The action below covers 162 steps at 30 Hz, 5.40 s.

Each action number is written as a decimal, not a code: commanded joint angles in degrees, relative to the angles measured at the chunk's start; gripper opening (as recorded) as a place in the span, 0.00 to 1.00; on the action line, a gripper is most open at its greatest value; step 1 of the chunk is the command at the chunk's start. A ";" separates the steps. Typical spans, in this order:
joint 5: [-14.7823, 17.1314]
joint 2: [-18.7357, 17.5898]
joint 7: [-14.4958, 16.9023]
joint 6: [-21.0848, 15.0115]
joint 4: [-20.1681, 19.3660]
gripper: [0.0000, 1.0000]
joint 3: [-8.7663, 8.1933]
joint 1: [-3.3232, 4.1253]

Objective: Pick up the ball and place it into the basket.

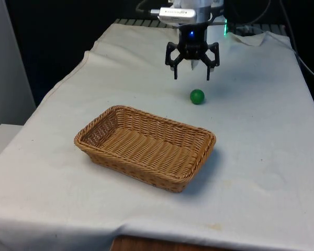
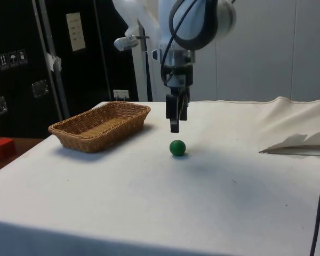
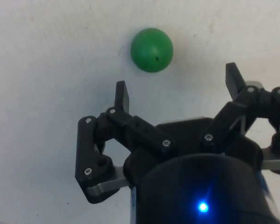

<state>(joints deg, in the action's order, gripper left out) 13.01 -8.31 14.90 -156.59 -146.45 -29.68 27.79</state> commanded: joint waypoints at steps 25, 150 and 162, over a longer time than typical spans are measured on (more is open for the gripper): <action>9.22 -8.31 0.46 -8.19 0.40 1.00 6.42 -0.63; 1.09 4.76 -4.53 6.36 7.91 0.01 6.25 -0.06; 1.89 3.09 -3.15 11.92 14.84 0.01 6.13 -0.46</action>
<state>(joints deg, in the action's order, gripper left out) 15.18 -4.70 11.86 -145.19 -132.12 -23.49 27.33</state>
